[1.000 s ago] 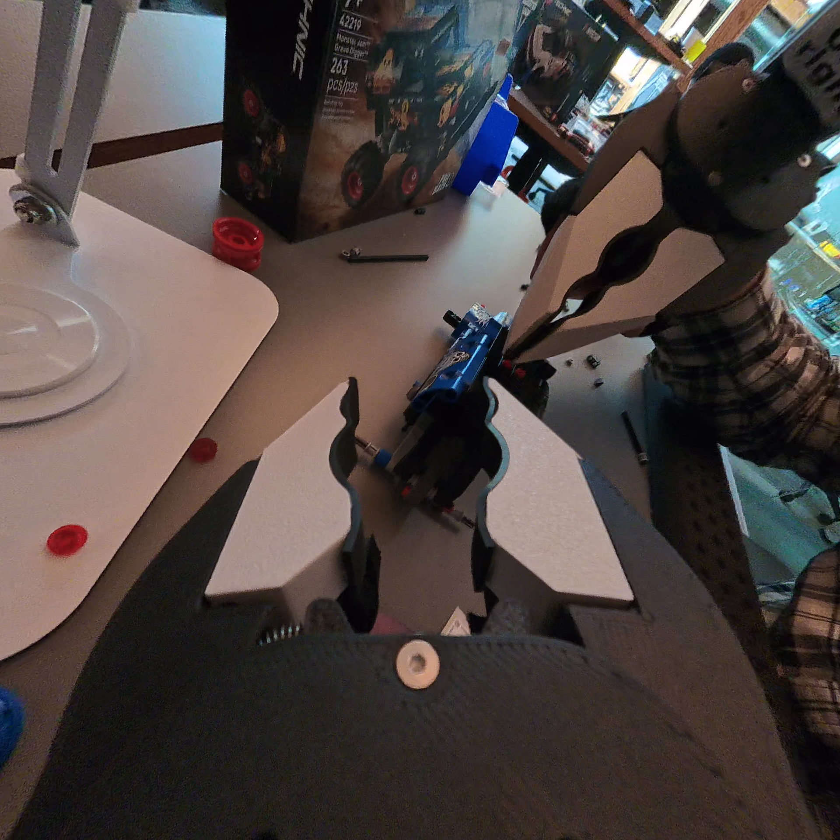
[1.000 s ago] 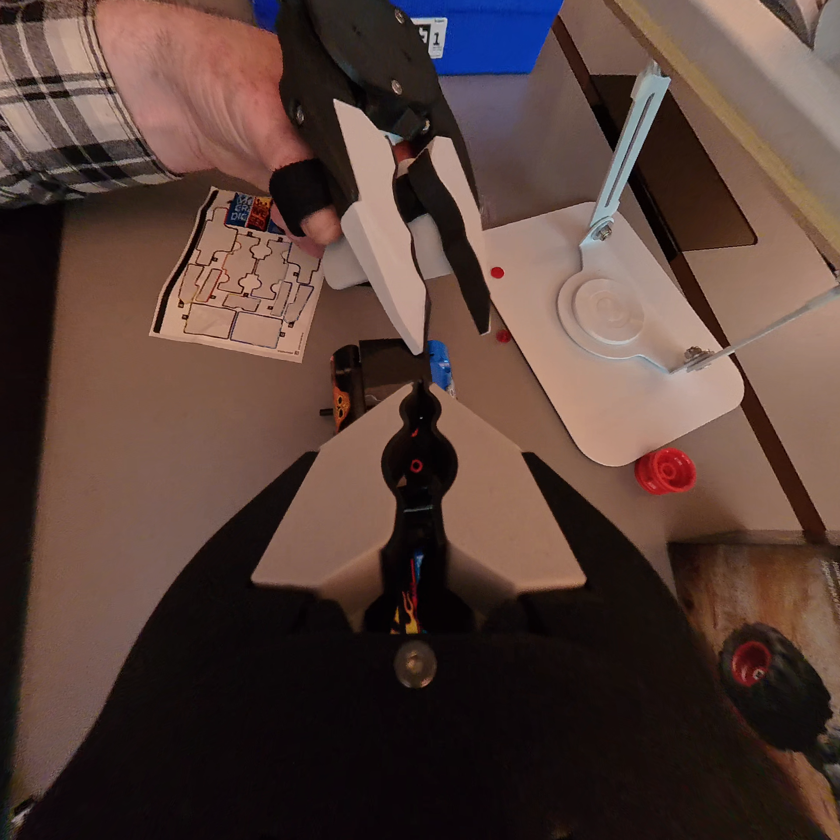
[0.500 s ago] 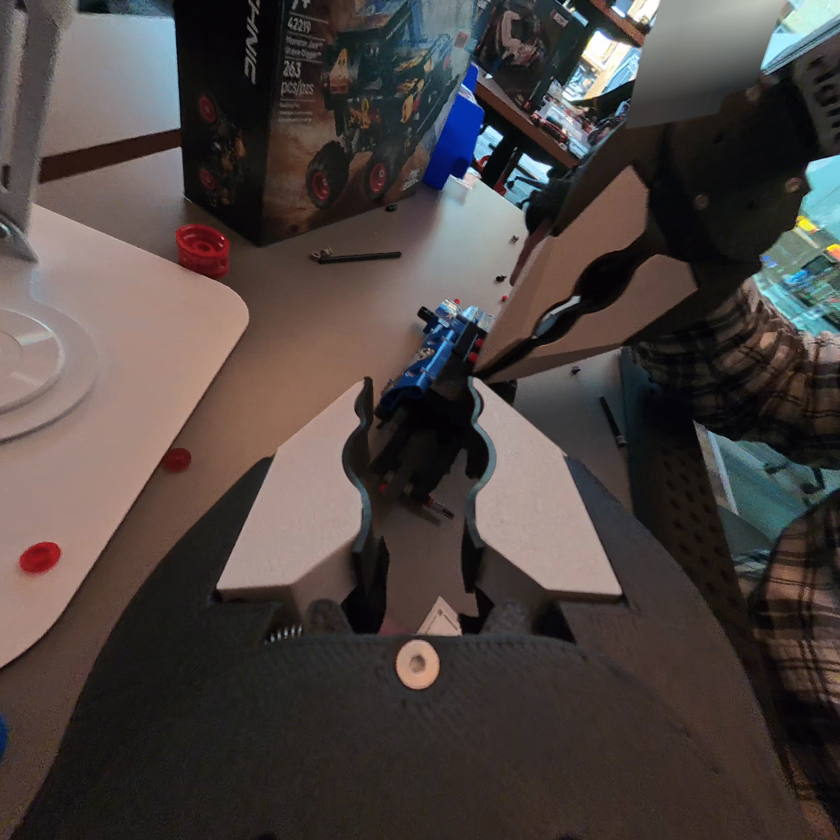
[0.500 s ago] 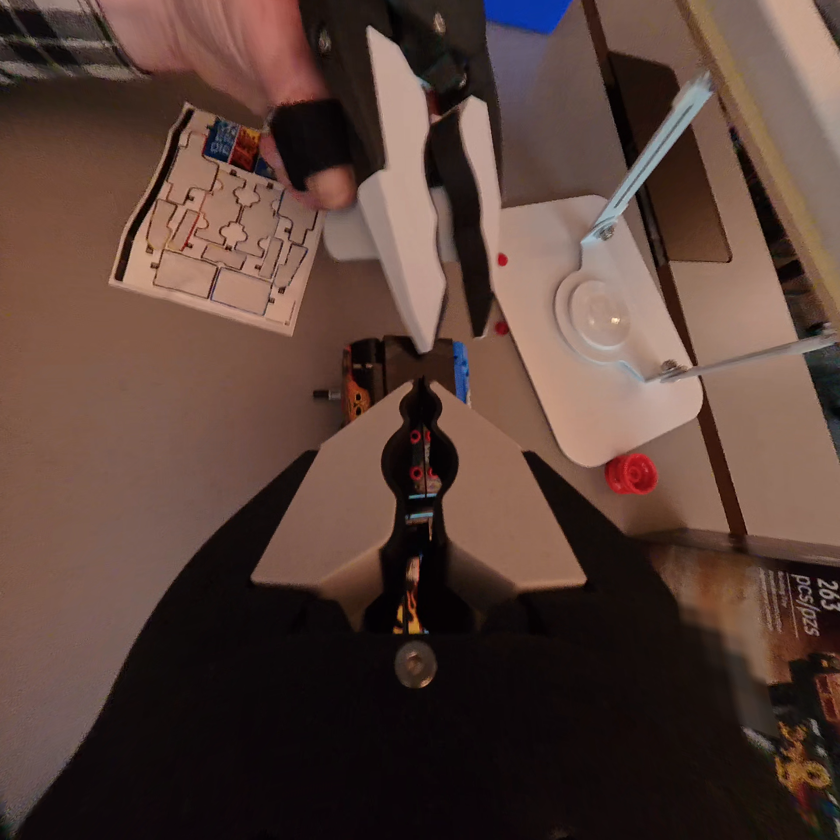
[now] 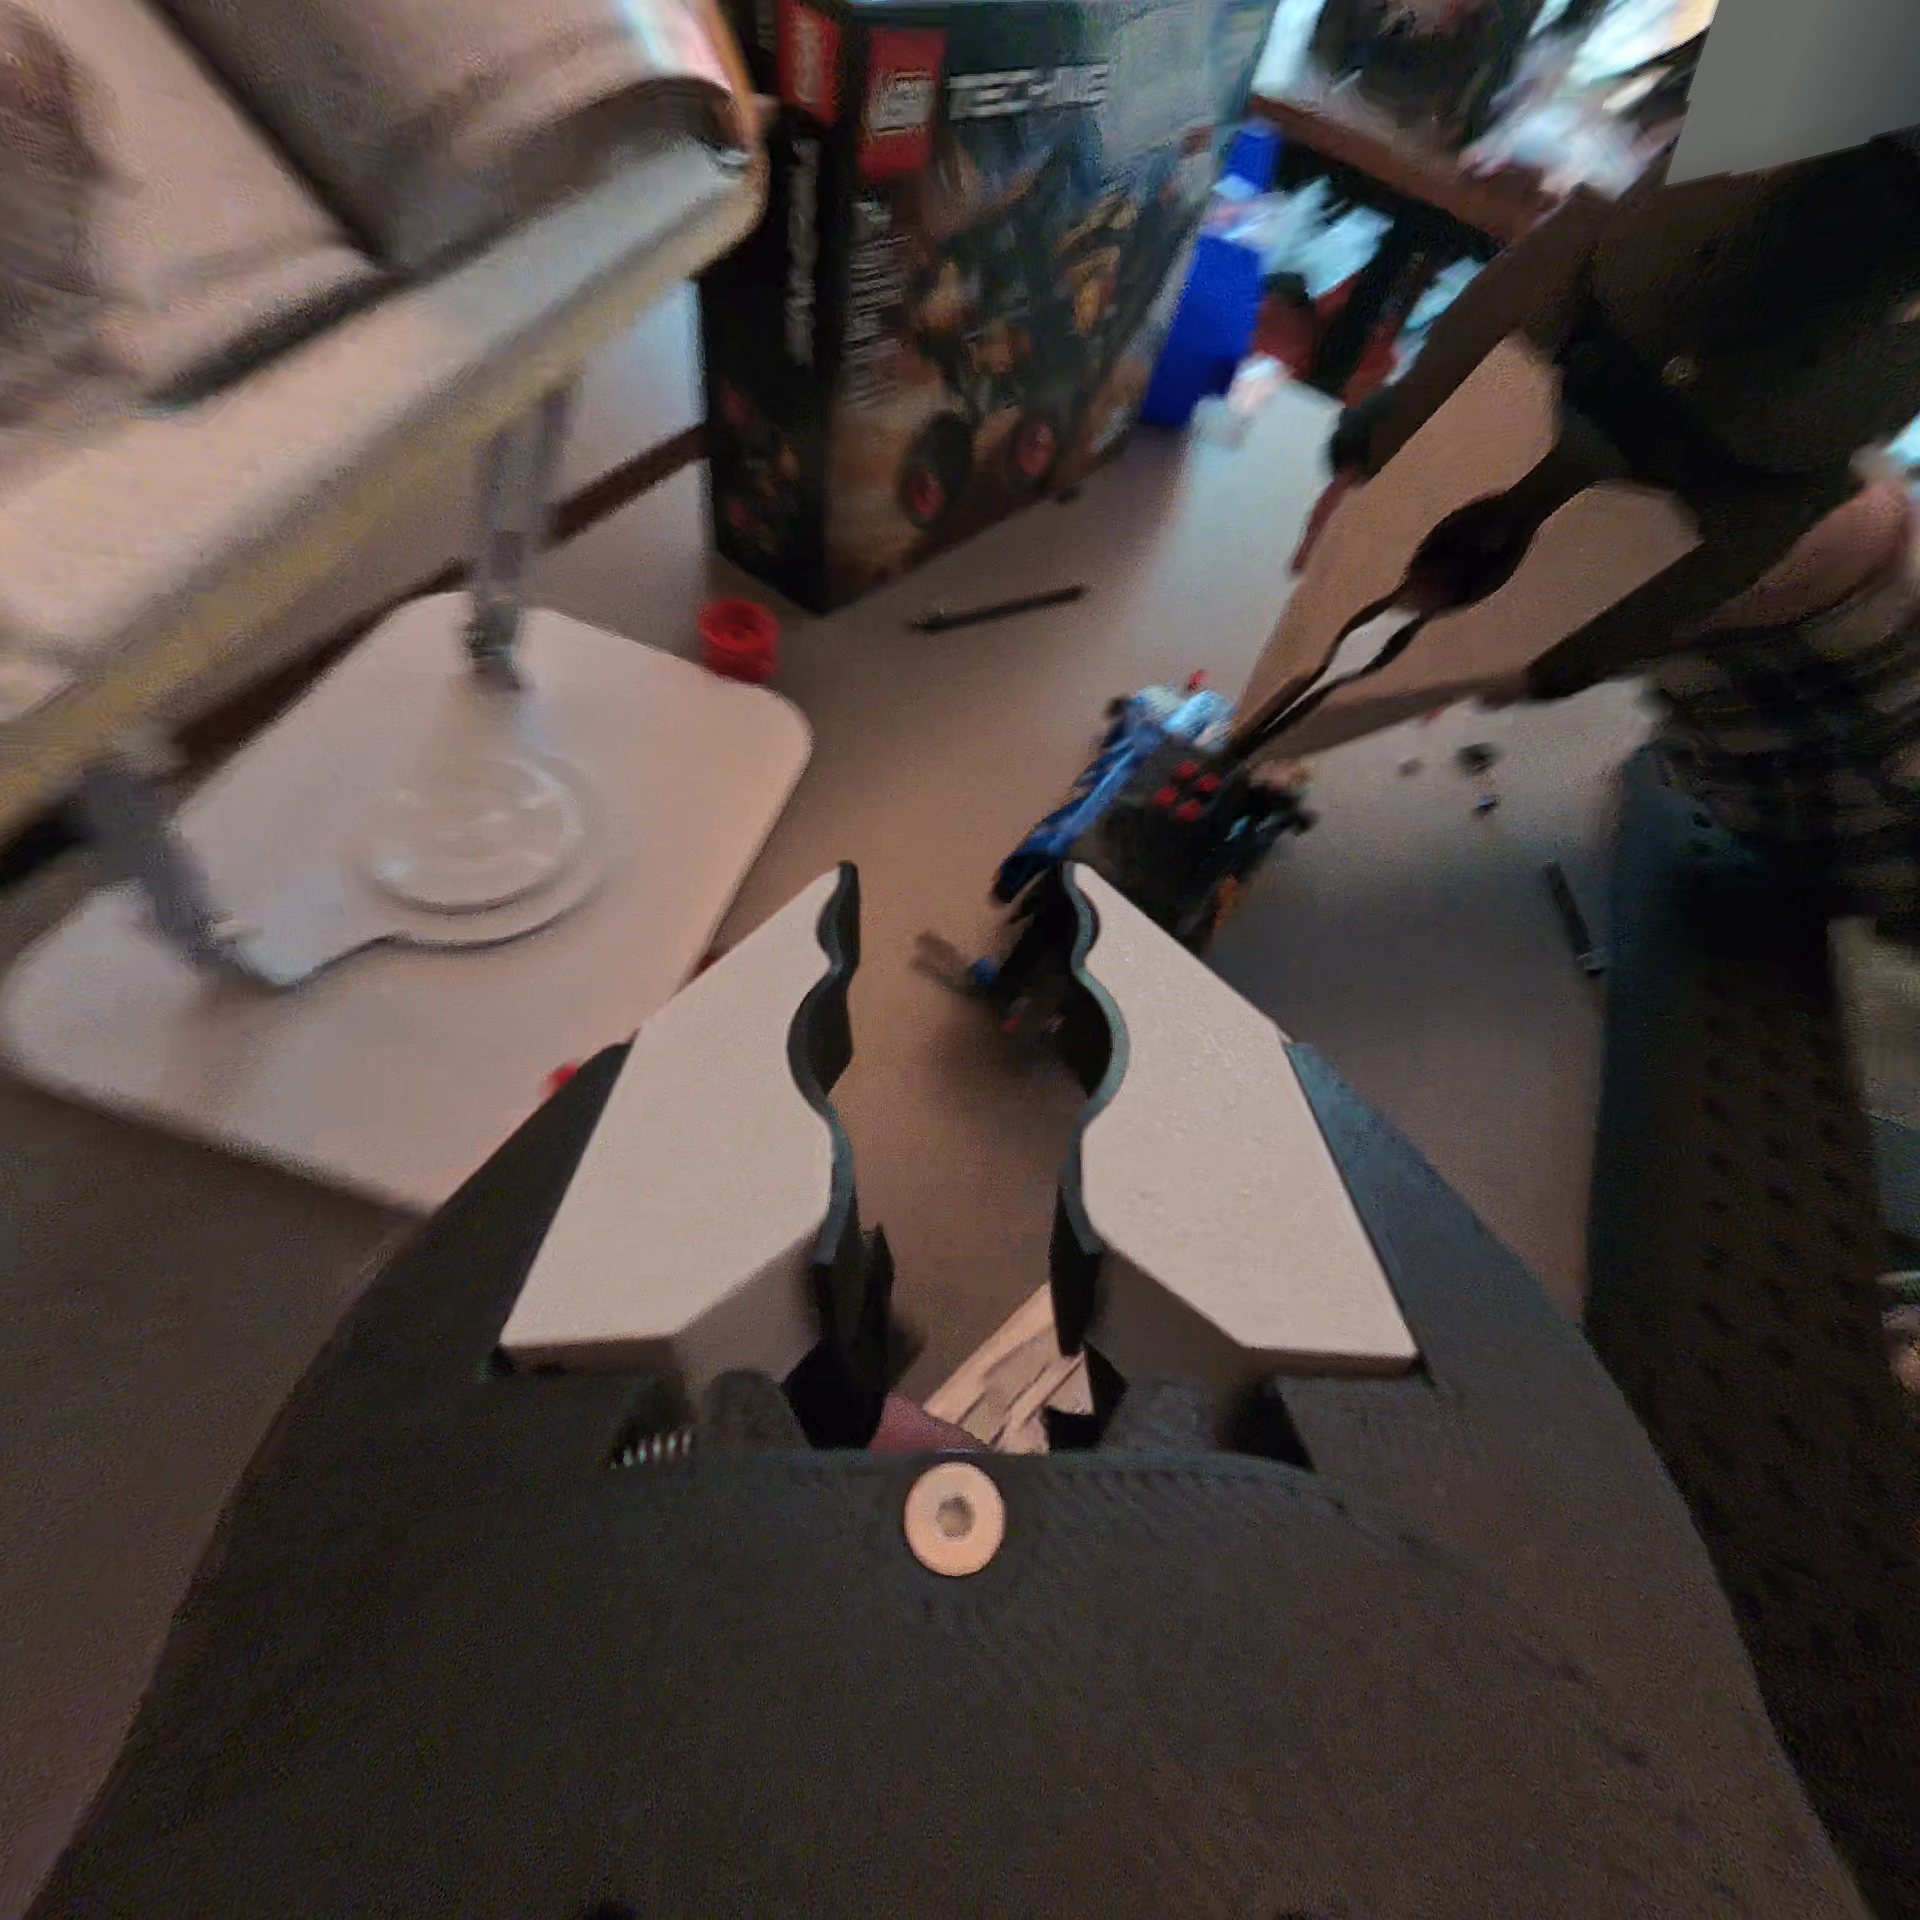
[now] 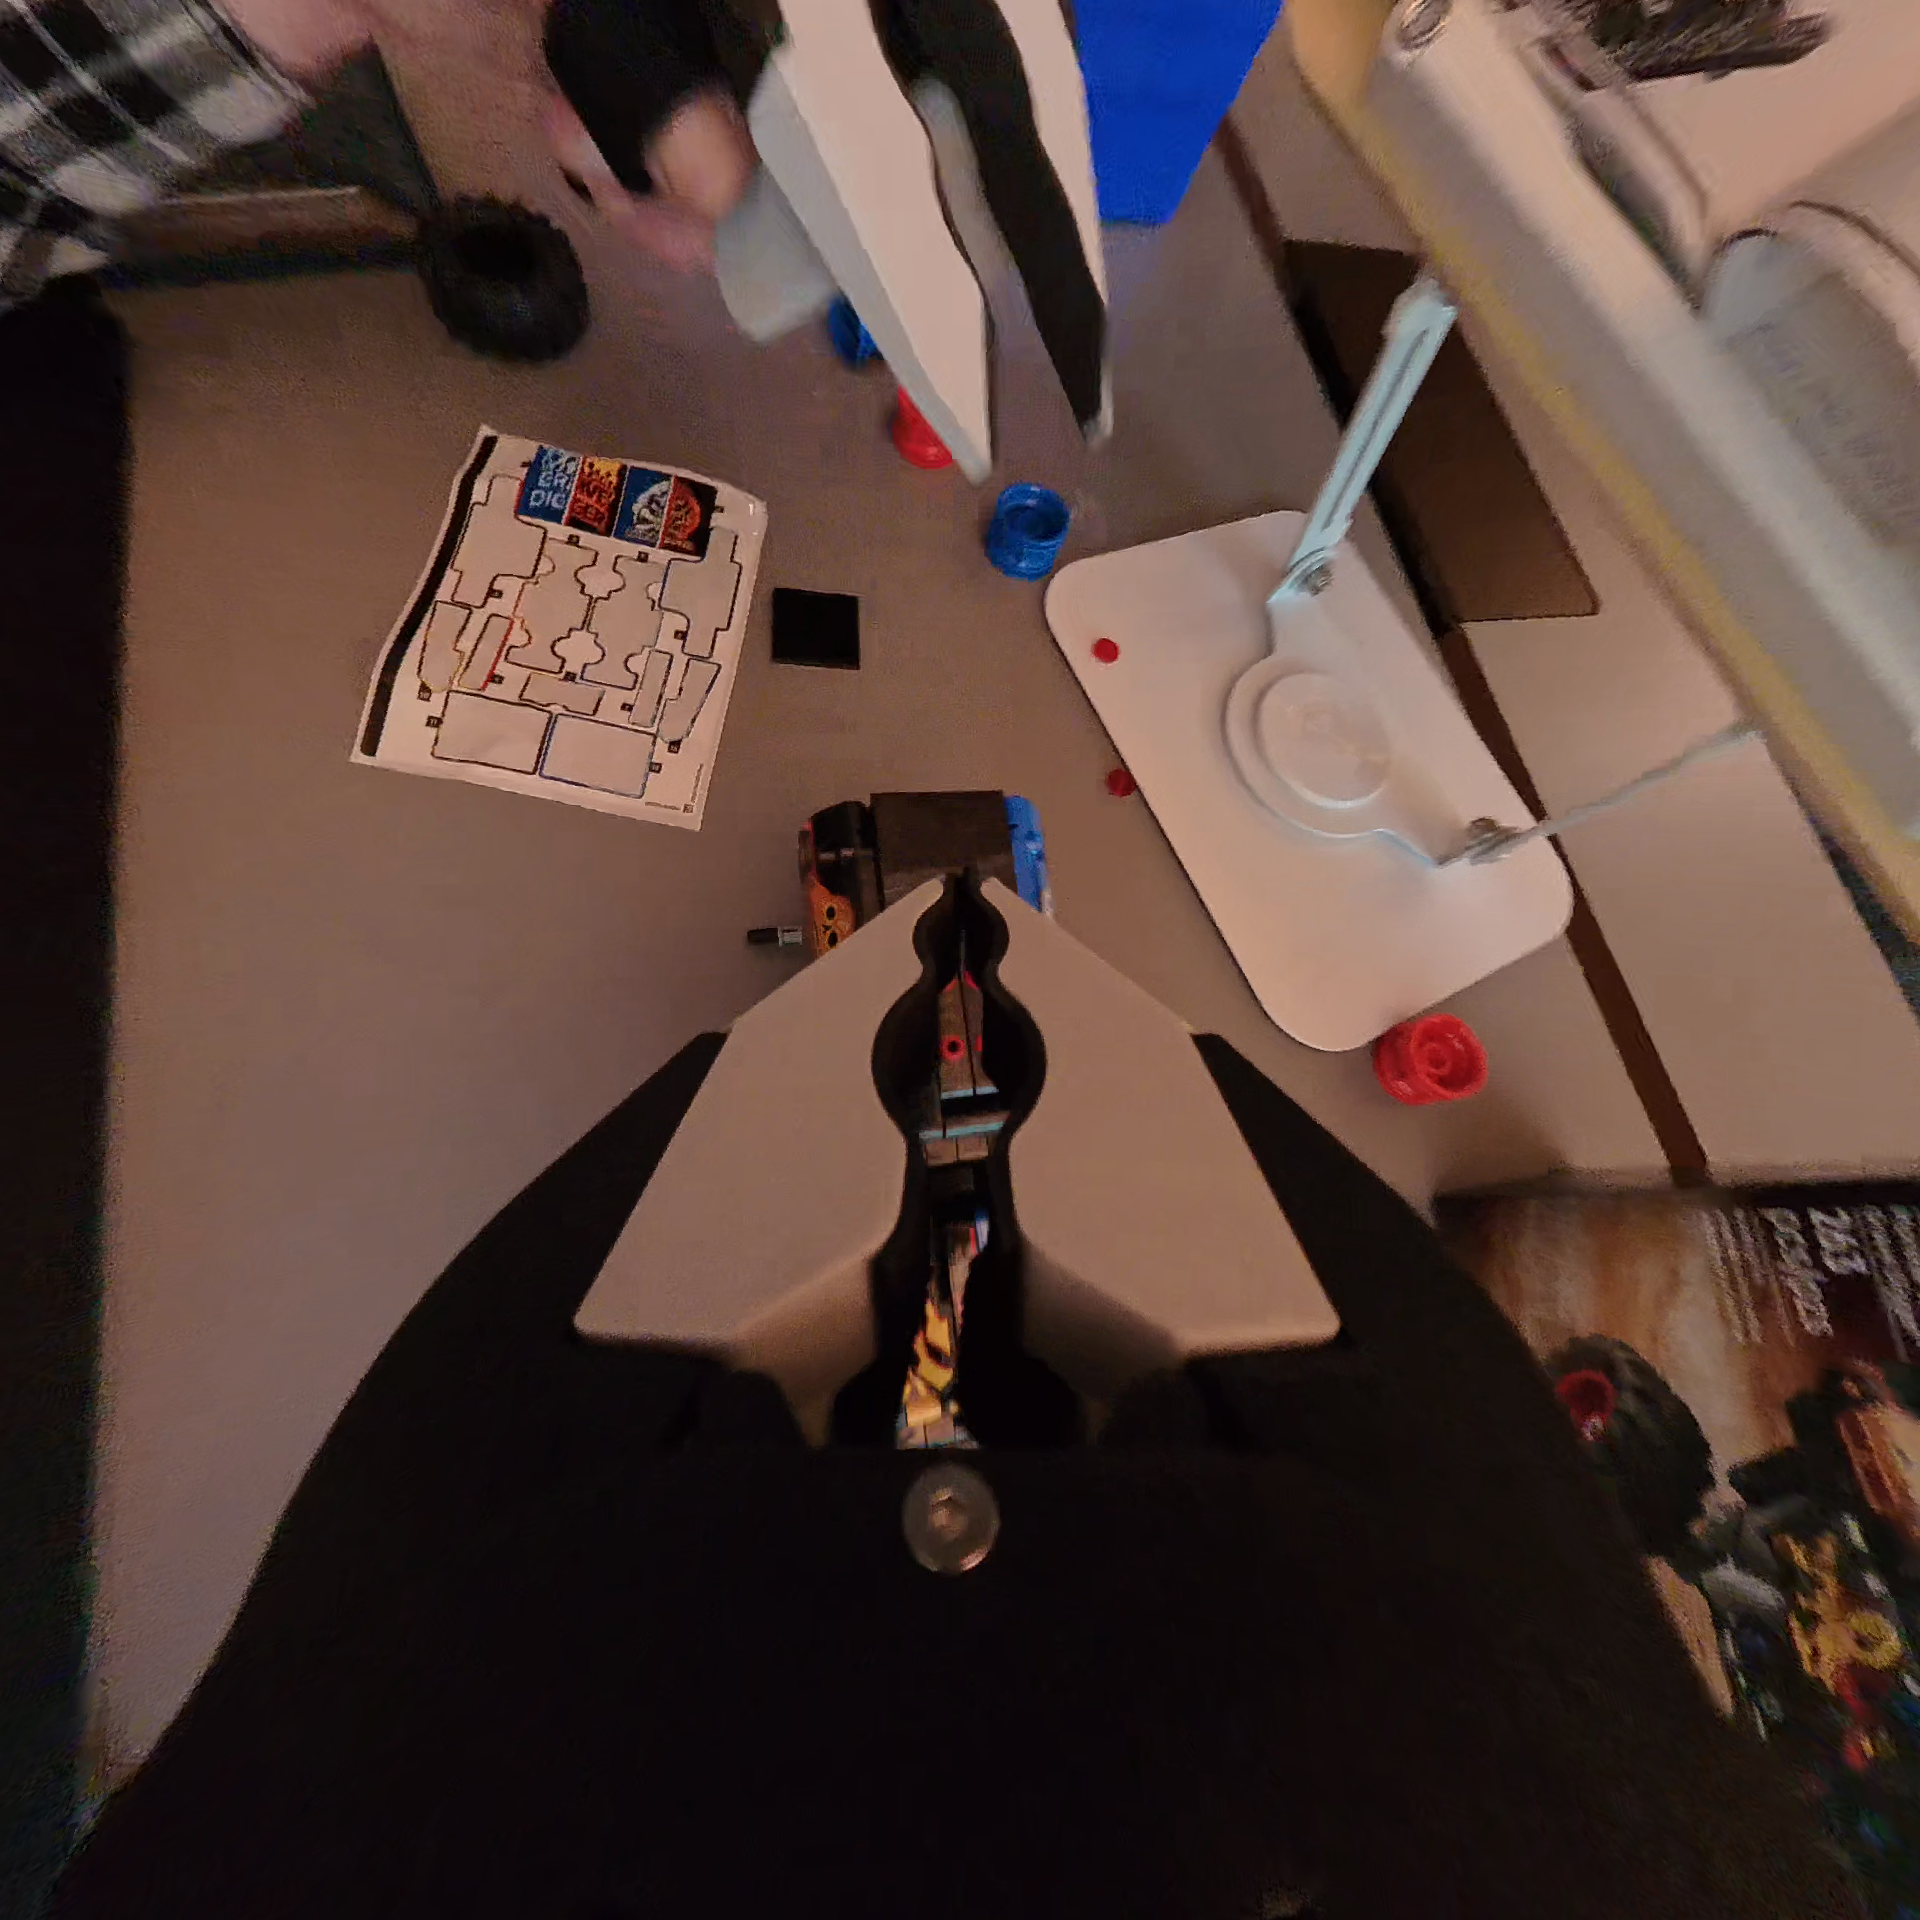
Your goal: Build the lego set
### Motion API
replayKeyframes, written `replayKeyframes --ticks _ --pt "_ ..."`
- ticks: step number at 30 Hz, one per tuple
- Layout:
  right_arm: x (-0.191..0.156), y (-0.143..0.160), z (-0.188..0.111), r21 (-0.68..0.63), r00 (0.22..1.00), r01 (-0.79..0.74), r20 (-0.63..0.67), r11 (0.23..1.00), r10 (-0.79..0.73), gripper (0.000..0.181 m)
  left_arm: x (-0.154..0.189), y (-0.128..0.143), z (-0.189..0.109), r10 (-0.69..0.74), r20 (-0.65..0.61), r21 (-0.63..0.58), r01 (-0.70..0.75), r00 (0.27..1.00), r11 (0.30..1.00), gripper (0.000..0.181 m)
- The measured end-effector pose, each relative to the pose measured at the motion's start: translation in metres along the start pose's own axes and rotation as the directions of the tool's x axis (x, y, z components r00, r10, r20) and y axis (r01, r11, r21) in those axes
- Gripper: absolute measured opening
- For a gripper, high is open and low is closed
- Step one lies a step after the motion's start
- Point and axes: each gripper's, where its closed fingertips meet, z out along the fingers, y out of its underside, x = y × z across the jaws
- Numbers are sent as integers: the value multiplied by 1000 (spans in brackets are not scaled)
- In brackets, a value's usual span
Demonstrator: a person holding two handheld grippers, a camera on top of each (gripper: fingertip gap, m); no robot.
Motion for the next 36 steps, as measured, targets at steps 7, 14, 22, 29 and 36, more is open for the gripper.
replayKeyframes --ticks 7,14,22,29,36 --pt "-3 10 -29 55 997 -5 -70 998 9 0 -24 109 -25 164 139 -495 -75 976 865 50" --pt "-3 23 -37 69 997 -33 -67 997 37 0 -28 146 -8 129 72 -532 -71 989 844 35" --pt "-3 27 -35 79 997 -45 -51 996 49 0 -20 142 0 118 54 -475 -78 992 877 17" --pt "-3 28 -35 90 997 -55 -42 994 59 0 -12 143 4 91 111 -496 -24 990 868 71" --pt "-5 28 -33 90 998 -49 -41 995 53 0 -7 142 12 148 229 -464 -26 962 886 35"
